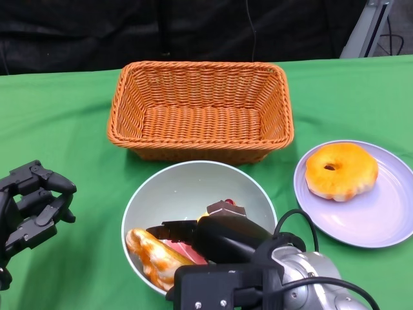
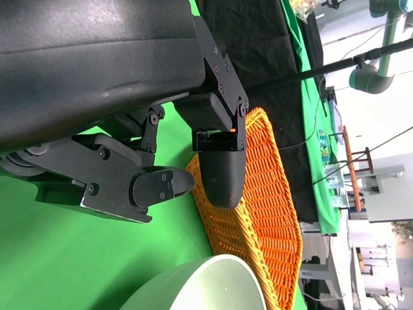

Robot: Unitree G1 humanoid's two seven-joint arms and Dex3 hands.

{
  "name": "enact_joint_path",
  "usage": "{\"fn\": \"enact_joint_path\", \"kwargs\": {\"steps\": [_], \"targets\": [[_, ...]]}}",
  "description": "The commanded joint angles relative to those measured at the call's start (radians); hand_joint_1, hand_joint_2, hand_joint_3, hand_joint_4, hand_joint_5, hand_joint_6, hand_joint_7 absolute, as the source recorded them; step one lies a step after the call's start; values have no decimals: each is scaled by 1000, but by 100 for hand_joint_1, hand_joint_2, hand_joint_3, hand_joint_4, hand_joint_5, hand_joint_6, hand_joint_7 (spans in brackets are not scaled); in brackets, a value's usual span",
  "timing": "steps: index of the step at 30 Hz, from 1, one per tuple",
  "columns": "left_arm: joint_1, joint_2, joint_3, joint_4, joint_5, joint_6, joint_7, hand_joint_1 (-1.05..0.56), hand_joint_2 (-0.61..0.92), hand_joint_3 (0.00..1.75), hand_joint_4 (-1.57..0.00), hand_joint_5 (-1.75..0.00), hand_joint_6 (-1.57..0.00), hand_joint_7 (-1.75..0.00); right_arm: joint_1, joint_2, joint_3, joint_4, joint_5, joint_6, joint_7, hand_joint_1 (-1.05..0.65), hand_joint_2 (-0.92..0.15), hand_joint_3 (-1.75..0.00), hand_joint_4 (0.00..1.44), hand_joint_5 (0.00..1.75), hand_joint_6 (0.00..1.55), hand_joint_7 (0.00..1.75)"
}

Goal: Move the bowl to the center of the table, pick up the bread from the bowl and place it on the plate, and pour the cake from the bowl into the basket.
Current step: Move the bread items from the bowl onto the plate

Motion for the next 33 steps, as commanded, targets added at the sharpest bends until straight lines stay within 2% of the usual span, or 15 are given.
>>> {"fn": "enact_joint_path", "kwargs": {"steps": [1,8,9,12,13,16,21,22,23,29,31,33], "targets": [[8,13,7,-7,-16,-6,-5,0,83,57,-72,-150,-79,-113,-9,9,-2,17,-7,-10,-2,-81,-92,-24,41,0,31,0],[10,14,4,-9,-7,-7,3,-2,82,58,-71,-150,-80,-113,-11,18,-10,40,-3,-9,0,-78,-92,-23,47,4,31,0],[10,15,4,-9,-7,-9,1,-2,82,58,-71,-150,-79,-113,-12,19,-11,43,-2,-9,1,-76,-92,-23,53,6,32,1],[10,14,4,-10,-7,-9,2,-2,82,59,-70,-150,-79,-113,-9,27,-18,47,3,-4,-1,-75,-92,-22,57,8,33,1],[11,13,4,-11,-7,-8,3,-1,82,59,-70,-151,-79,-114,-7,32,-22,48,5,0,-4,-68,-92,-21,70,14,39,4],[12,12,3,-12,-3,-9,10,-1,81,59,-71,-150,-80,-114,-4,47,-31,50,4,22,0,-59,-92,-21,87,22,46,6],[11,13,3,-11,0,-11,10,-1,81,60,-71,-149,-80,-113,-4,56,-34,59,-1,32,-1,-55,-92,-21,93,24,49,6],[11,13,2,-9,2,-14,10,-1,80,60,-71,-150,-80,-113,-4,58,-34,65,-1,33,-4,-50,-92,-21,94,42,54,5],[10,14,2,-8,3,-17,9,-1,80,61,-71,-150,-80,-113,-3,60,-35,69,-2,34,-6,-48,-92,-21,88,61,57,3],[11,15,0,-7,11,-23,13,-1,80,62,-70,-151,-79,-115,-4,73,-43,110,11,14,-26,-35,-92,-20,71,120,67,2],[11,13,1,-7,12,-20,17,-1,79,63,-70,-151,-79,-115,-8,70,-42,116,12,10,-22,-30,-92,-20,70,129,71,3],[11,10,2,-9,9,-15,19,-1,79,63,-70,-150,-79,-115,-12,66,-41,124,14,3,-21,-27,-92,-18,72,129,75,5]]}}
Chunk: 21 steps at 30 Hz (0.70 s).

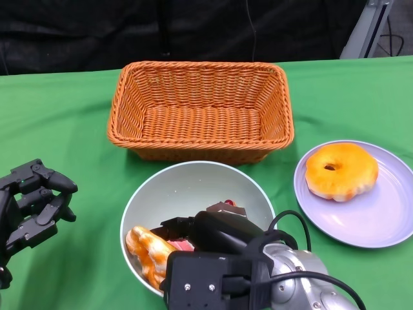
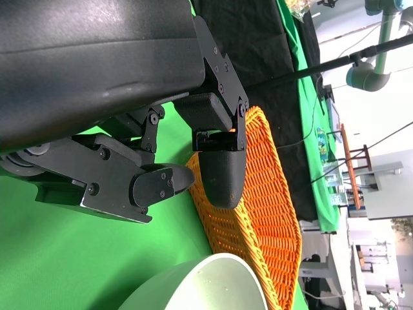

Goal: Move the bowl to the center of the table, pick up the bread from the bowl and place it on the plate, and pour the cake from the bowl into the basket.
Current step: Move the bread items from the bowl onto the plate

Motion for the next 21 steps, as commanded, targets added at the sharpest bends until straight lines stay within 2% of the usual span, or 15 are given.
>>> {"fn": "enact_joint_path", "kwargs": {"steps": [1,5,12,13,14,20,21], "targets": [[11,10,4,-6,-2,-6,18,-1,79,63,-70,-150,-79,-115,-4,-11,-5,27,7,-6,12,-26,-92,-18,72,128,77,5],[13,10,4,-10,-7,-1,11,-1,78,65,-71,-150,-79,-114,-12,-7,4,40,-6,8,12,-26,-92,-15,74,130,79,5],[13,11,2,-10,-7,-4,8,-1,78,65,-70,-151,-79,-115,-17,-13,13,74,-24,-37,-37,-26,-92,-13,75,129,84,6],[11,12,2,-6,-4,-8,10,0,78,65,-71,-151,-79,-114,-17,-15,14,82,-29,-51,-52,-25,-92,-14,80,117,91,7],[10,13,1,-4,-1,-11,12,0,78,65,-71,-151,-79,-114,-17,-16,14,88,-32,-62,-62,-25,-92,-15,82,113,93,7],[10,12,2,-2,1,-13,13,0,78,65,-71,-151,-80,-113,-15,-14,9,100,-36,-81,-73,-24,-92,-15,85,106,96,6],[10,14,1,0,3,-16,11,0,78,65,-71,-151,-80,-113,-1,-1,-10,114,-33,-101,-132,-24,-92,-15,85,106,96,6]]}}
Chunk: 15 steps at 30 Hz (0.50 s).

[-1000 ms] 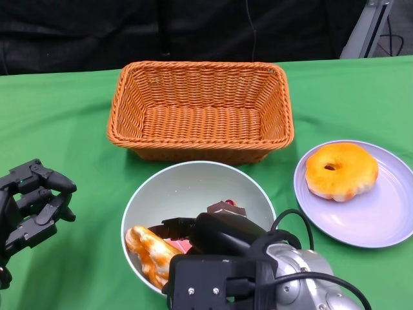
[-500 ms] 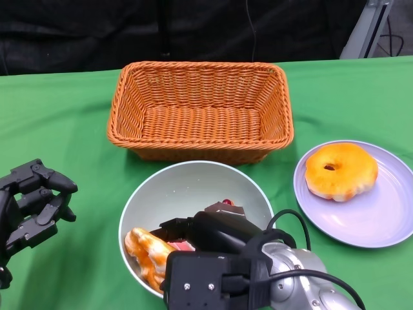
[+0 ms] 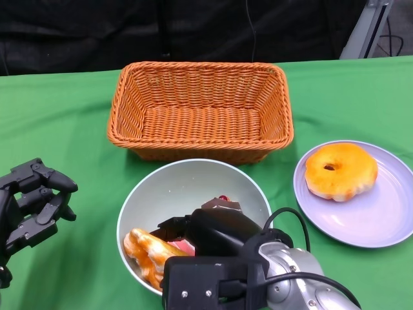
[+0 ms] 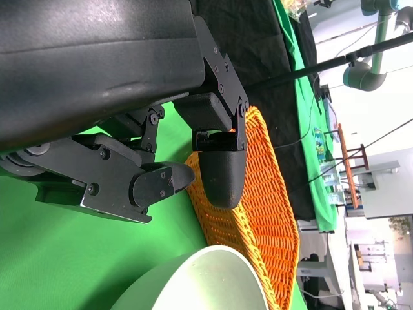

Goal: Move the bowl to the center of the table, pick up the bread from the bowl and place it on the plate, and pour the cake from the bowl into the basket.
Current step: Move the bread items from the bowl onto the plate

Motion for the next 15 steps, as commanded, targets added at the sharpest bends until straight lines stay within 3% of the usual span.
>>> {"fn": "enact_joint_path", "kwargs": {"steps": [1,2,5,15], "targets": [[10,16,0,8,5,-19,9,0,79,65,-71,-150,-80,-113,33,10,-38,51,-7,-33,-113,-24,-92,-14,82,131,101,7],[10,17,-1,10,6,-22,8,1,79,66,-71,-150,-79,-113,41,18,-50,62,-2,-51,-153,-24,-92,-13,78,154,105,7],[8,19,-2,19,12,-38,8,0,78,65,-72,-150,-79,-113,51,29,-75,92,11,-110,-231,-23,-92,-13,76,171,111,8],[1,19,-3,35,19,-48,15,0,78,67,-72,-148,-79,-113,52,78,-150,77,66,-76,-239,-23,-92,-22,75,174,115,10]]}}
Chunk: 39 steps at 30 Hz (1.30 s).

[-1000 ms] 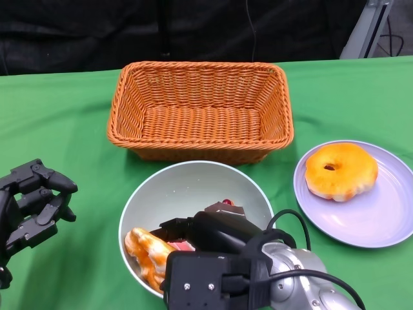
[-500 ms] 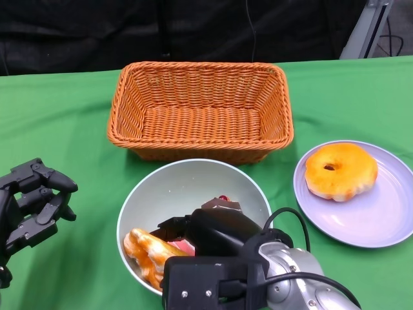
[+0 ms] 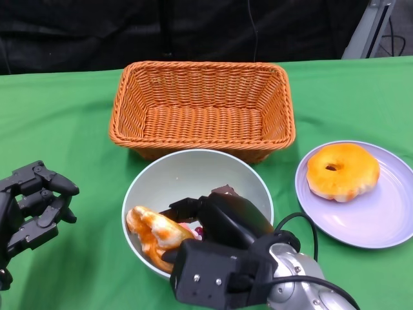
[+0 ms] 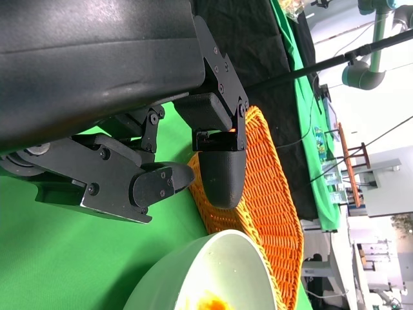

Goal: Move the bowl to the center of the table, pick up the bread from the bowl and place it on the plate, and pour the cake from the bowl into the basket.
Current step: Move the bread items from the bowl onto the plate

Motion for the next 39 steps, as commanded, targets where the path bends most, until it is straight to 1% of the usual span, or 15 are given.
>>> {"fn": "enact_joint_path", "kwargs": {"steps": [1,3,4,10,11,12,14,18,21,22,24,27,30,33,39], "targets": [[0,18,0,10,5,-6,16,0,78,67,-73,-148,-79,-113,7,21,-46,-15,27,39,-5,-23,-92,-23,75,174,116,10],[-1,19,-1,13,8,-11,18,0,78,67,-73,-148,-79,-114,8,27,-60,-21,42,49,4,-23,-92,-23,77,162,113,9],[-1,19,-2,12,9,-11,19,0,78,68,-73,-148,-79,-114,8,29,-66,-24,51,53,8,-23,-92,-22,78,160,113,8],[0,16,0,8,7,-15,13,1,78,70,-72,-149,-78,-115,11,46,-88,-46,95,108,40,-25,-92,-24,78,158,113,8],[-1,16,1,9,7,-15,14,1,78,70,-72,-149,-78,-115,12,56,-99,-57,110,139,55,-25,-92,-24,78,158,113,8],[-1,17,0,10,10,-16,16,1,77,70,-72,-149,-78,-115,11,63,-109,-67,125,167,70,-25,-92,-26,77,163,117,11],[-1,17,0,10,14,-16,19,0,77,71,-71,-149,-78,-115,7,70,-123,-82,149,210,94,-25,-92,-27,78,163,121,14],[-1,17,0,9,18,-16,21,0,75,72,-71,-150,-78,-116,-9,66,-129,-99,171,270,124,-29,-92,-27,88,145,121,23],[-2,17,0,9,18,-15,23,0,75,72,-71,-150,-78,-116,-19,66,-137,-106,186,305,141,-29,-92,-28,89,143,121,24],[-2,17,0,9,19,-14,24,1,75,73,-72,-150,-79,-116,-26,67,-143,-109,196,324,152,-29,-92,-27,95,139,114,41],[-3,17,0,10,20,-12,26,1,75,73,-73,-150,-79,-115,-37,70,-160,-116,229,361,177,-29,-92,-28,98,137,96,79],[-4,19,-2,10,18,-11,24,0,74,74,-73,-150,-79,-115,-44,83,-208,-125,311,405,217,-27,-92,-27,94,140,84,107],[-4,18,-1,11,13,-11,20,1,75,74,-73,-149,-79,-115,-49,98,-246,-133,374,447,229,-25,-92,-26,91,142,82,115],[-4,18,-1,12,13,-11,20,1,75,74,-73,-149,-79,-114,-53,92,-245,-136,393,458,224,-24,-92,-26,90,142,82,116],[-5,17,-4,16,20,-15,28,1,75,73,-73,-149,-79,-114,-34,107,-318,-226,503,529,229,-26,-92,-24,91,142,84,114]]}}
